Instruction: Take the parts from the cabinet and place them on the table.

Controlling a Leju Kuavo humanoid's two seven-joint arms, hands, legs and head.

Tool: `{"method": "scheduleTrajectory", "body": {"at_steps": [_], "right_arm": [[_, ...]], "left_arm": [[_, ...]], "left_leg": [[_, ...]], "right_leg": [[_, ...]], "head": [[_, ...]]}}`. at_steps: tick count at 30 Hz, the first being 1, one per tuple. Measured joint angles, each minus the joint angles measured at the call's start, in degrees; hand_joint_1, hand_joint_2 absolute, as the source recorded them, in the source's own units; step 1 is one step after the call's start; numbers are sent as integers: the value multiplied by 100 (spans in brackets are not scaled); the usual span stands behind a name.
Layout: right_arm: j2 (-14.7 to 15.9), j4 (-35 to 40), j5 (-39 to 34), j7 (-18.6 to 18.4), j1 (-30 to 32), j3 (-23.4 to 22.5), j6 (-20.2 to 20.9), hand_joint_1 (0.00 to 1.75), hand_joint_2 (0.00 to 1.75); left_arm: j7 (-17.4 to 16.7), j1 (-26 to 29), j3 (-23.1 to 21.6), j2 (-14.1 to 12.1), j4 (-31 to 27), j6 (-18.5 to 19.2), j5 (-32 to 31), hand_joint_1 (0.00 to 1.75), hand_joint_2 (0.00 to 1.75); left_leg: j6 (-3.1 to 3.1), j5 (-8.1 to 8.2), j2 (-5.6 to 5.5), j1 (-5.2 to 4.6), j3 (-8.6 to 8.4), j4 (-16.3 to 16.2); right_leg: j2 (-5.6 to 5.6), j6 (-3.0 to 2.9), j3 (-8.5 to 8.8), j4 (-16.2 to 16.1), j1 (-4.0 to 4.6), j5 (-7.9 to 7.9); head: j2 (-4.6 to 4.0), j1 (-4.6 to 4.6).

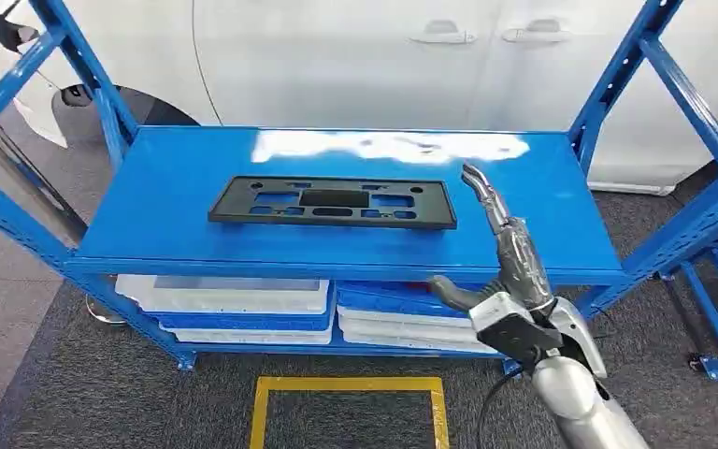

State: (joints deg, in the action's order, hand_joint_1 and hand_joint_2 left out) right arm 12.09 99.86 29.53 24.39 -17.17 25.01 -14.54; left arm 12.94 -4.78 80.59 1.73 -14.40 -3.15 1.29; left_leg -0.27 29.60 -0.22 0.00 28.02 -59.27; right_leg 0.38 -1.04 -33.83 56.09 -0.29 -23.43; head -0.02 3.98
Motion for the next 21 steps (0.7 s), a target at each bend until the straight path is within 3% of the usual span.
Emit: {"method": "scheduleTrajectory", "body": {"at_steps": [1, 4, 5, 6, 8, 9, 10, 11, 12, 15, 16, 18, 19, 20, 21], "right_arm": [[-31, -28, 37, -7, -4, 74, -54, 0, 175], [-90, -142, 173, -57, 51, 264, -173, 0, 175], [-101, -190, 343, -74, 78, 328, -317, 0, 175], [-118, -241, 554, -77, 103, 389, -477, 0, 175], [-203, -409, 1317, -147, 113, 621, -1061, 0, 175], [-244, -492, 1655, -213, 111, 769, -1314, 0, 175], [-260, -569, 1898, -269, 105, 894, -1462, 0, 175], [-280, -631, 2143, -334, 97, 1029, -1577, 0, 175], [-288, -676, 2297, -381, 97, 1137, -1635, 0, 175], [-330, -788, 2480, -450, 76, 1376, -1737, 0, 175], [-339, -817, 2537, -474, 39, 1438, -1752, 0, 175], [-367, -955, 2780, -551, -52, 1642, -1763, 0, 175], [-396, -1043, 2916, -621, -88, 1755, -1790, 0, 175], [-443, -1160, 3063, -706, -134, 1892, -1831, 0, 175], [-483, -1235, 3130, -750, -189, 1989, -1849, 0, 175]], "left_arm": [[0, -5, 0, 9, 0, 2, -2, 0, 0], [2, -9, 0, 4, 0, 9, -2, 0, 0], [2, 5, 0, 4, 0, 9, -2, 0, 0], [2, 17, 0, 4, 0, 9, -2, 0, 0], [22, 37, -4, 4, 0, 22, 0, 0, 0], [31, 41, -7, 4, 0, 43, 0, 0, 0], [31, 38, -7, 4, 0, 57, 0, 0, 0], [29, 19, -13, 2, 0, 79, -4, 0, 0], [28, 19, -20, 2, 0, 79, -4, 0, 0], [24, 23, -20, -2, 0, 81, 0, 0, 0], [22, 14, -22, -2, 0, 79, 0, 0, 0], [13, 6, -22, -2, 0, 63, 0, 0, 0], [9, 4, -22, -2, 0, 63, 0, 0, 0], [7, 4, -22, -4, 0, 59, -2, 0, 0], [7, 5, -22, -7, 0, 59, -2, 0, 0]], "left_leg": [[-15, 105, 0, 10, 168, -310], [-144, 635, 2, 59, 954, -1463], [-158, 597, 3, 75, 1066, -1516], [-182, 397, 5, 94, 1069, -1341], [-221, -317, 7, 133, 800, -435], [-209, -674, 16, 149, 652, 103], [-192, -495, 19, 112, 654, 110], [-109, -458, 33, 73, 634, 195], [-41, -551, 25, 71, 640, 178], [68, -528, 20, 104, 553, 227], [109, -501, 22, 101, 522, 230], [145, -459, 29, 90, 494, 229], [153, -435, 31, 83, 480, 228], [151, -412, 30, 75, 453, 228], [150, -384, 26, 67, 410, 228]], "right_leg": [[-5, -36, 37, -12, -2, -27], [-2, -37, 128, -9, -2, -133], [1, -33, 167, -8, -7, -164], [7, -23, 221, -6, -11, -206], [25, 15, 347, 16, -32, -307], [24, 50, 402, 26, -37, -367], [21, 78, 426, 33, -34, -385], [32, 116, 395, 41, -24, -398], [29, 160, 397, 40, -24, -432], [8, 263, 469, 64, -46, -535], [-6, 279, 357, 317, -41, -652], [-6, 308, -205, 1287, -46, -1043], [-6, 314, -495, 1744, -45, -1162], [-8, 311, -695, 2001, -45, -1157], [-7, 294, -748, 1952, -44, -997]], "head": [[0, -57], [0, -66], [0, -68], [0, -63], [0, -68], [0, -68], [0, -68], [0, -88], [0, -70], [0, -75], [0, -37], [2, -33], [0, -26], [0, -15], [0, -13]]}}
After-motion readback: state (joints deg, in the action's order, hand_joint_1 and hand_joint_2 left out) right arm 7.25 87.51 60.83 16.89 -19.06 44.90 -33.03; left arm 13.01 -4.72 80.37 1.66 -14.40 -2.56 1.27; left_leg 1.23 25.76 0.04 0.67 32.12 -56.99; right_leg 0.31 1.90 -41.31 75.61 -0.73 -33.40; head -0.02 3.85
